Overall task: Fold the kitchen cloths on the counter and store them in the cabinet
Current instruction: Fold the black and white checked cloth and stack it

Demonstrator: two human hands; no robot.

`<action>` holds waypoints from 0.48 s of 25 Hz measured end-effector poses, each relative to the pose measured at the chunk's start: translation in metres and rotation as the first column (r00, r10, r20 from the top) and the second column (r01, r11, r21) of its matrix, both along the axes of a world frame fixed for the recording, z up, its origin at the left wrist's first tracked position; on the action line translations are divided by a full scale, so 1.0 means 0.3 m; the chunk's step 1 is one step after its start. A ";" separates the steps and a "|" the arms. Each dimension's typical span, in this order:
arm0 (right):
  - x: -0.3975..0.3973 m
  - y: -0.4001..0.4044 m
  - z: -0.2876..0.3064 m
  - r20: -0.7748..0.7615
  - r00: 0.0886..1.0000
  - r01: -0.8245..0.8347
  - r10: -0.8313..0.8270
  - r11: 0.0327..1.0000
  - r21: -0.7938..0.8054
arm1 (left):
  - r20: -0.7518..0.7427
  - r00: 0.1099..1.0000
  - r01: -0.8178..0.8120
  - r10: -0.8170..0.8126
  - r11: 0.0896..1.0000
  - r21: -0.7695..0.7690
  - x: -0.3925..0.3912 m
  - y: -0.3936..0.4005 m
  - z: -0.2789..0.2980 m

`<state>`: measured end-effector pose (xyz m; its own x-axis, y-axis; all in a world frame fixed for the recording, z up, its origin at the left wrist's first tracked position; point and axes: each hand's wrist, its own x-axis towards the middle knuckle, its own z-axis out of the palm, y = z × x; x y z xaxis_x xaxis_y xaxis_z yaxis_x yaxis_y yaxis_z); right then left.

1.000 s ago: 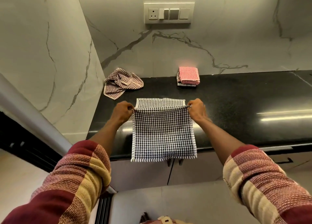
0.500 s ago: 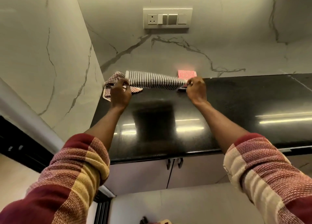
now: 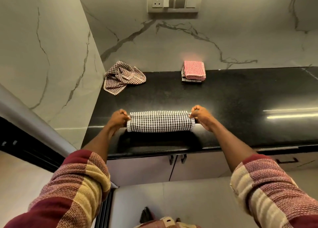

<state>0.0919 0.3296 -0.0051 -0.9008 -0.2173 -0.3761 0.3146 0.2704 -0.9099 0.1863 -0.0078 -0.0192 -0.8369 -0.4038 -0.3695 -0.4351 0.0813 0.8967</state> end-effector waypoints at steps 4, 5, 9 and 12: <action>-0.050 -0.073 0.002 -0.128 0.985 0.120 -0.117 0.993 0.017 | -0.139 0.985 -0.119 0.100 0.983 -0.138 -0.078 0.031 0.033; -0.059 -0.094 -0.006 -0.157 0.980 0.133 -0.124 0.990 0.052 | -0.125 0.989 -0.098 0.079 0.984 -0.150 -0.097 0.038 0.028; -0.056 -0.147 -0.063 -0.209 0.976 0.137 -0.061 0.918 0.372 | 0.069 0.976 0.216 -0.206 0.885 -0.411 -0.128 0.060 -0.026; -0.010 -0.162 -0.111 -0.253 0.963 0.135 0.095 0.642 0.754 | 0.309 0.869 0.491 -0.387 0.596 -0.635 -0.128 0.089 -0.075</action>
<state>0.0891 0.2811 -0.0385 -0.9846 0.0613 -0.1636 0.1266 0.8955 -0.4266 0.1479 0.0190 -0.0417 -0.9483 -0.1768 -0.2634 -0.2827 0.8477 0.4490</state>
